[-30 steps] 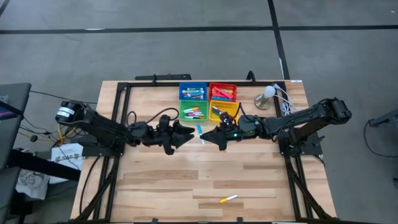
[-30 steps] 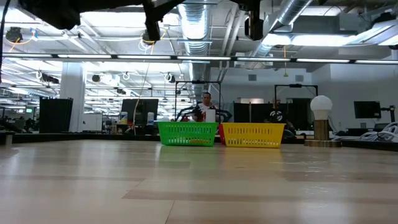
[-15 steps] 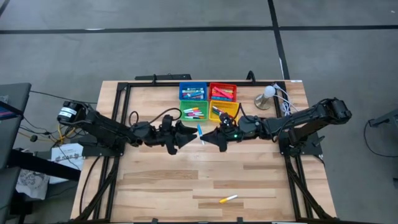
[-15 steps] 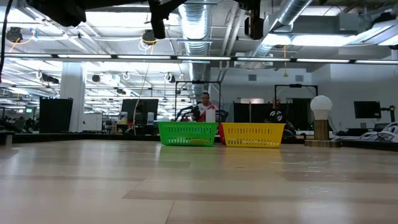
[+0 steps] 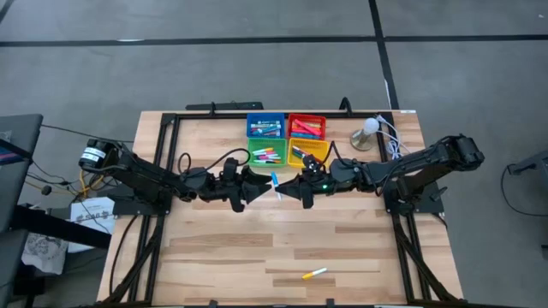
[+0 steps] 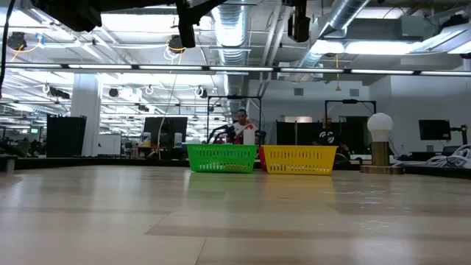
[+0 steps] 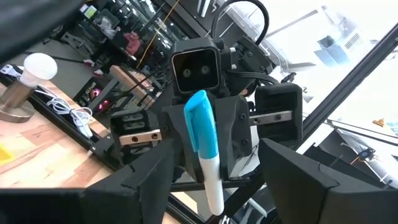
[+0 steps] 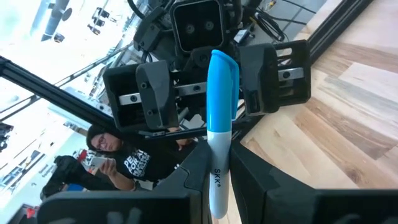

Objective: Pick & Place Markers
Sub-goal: Put the light blue highlighter in the green bin

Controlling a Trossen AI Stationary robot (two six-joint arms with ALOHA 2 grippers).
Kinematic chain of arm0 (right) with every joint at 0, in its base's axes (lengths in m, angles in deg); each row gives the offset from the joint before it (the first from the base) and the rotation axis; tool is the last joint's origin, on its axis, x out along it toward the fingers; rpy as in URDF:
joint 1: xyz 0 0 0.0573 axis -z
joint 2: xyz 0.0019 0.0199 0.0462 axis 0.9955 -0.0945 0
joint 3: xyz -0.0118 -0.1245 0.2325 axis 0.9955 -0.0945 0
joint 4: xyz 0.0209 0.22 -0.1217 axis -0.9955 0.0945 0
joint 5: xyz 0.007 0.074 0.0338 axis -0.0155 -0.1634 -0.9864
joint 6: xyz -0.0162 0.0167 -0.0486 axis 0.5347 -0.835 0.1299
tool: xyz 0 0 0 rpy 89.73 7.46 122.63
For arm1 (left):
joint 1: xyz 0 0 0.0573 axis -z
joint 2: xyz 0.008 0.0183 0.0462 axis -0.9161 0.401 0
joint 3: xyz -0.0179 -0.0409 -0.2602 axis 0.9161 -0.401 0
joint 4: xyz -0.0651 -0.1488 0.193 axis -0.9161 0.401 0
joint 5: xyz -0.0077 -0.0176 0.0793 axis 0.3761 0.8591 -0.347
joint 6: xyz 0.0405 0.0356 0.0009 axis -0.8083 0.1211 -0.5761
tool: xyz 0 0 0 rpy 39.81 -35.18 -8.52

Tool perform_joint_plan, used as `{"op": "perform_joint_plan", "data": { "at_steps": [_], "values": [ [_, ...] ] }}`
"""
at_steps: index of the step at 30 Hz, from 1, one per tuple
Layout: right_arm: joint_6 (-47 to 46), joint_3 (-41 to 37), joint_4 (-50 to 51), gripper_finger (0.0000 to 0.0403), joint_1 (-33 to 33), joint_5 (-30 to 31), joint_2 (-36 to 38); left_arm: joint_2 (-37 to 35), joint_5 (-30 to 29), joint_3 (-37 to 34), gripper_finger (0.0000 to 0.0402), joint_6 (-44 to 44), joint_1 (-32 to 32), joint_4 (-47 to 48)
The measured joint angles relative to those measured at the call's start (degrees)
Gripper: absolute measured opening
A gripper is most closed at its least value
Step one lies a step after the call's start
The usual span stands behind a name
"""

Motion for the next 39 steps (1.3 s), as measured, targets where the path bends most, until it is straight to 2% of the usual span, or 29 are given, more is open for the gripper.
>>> {"op": "perform_joint_plan", "data": {
  "at_steps": [6, 11, 18, 24, 31, 39],
  "values": [
    [0.0, 0.0, -0.3, 0.0042, 0.0, 0.0, 0.0, 0.5, 0.0, 2.6, 0.0233, 0.1, -1.2, 1.3],
    [0.0, 0.0, -0.2, 0.0043, 0.0, 0.1, 0.0, 2.8, 4.1, 6.0, 0.0233, -0.1, -2.5, 2.8],
    [0.5, 0.0, -0.1, 0.0043, -0.1, 1.5, 0.0, 3.8, 5.5, 6.3, 0.0232, 2.6, -3.0, 3.9],
    [0.5, 0.0, 0.0, 0.0043, -0.1, 1.6, 0.0, 3.8, 6.0, 6.3, 0.0213, 2.7, -2.8, 4.6],
    [0.5, 0.0, 0.0, 0.0043, -0.1, 1.5, 0.0, 3.8, 5.3, 6.3, 0.0157, 2.7, -2.8, 4.9],
    [1.1, 0.0, 0.0, 0.0043, -0.2, 1.3, 0.0, 3.7, 5.3, 6.3, 0.0046, 3.2, -2.9, 4.9]
  ]
}}
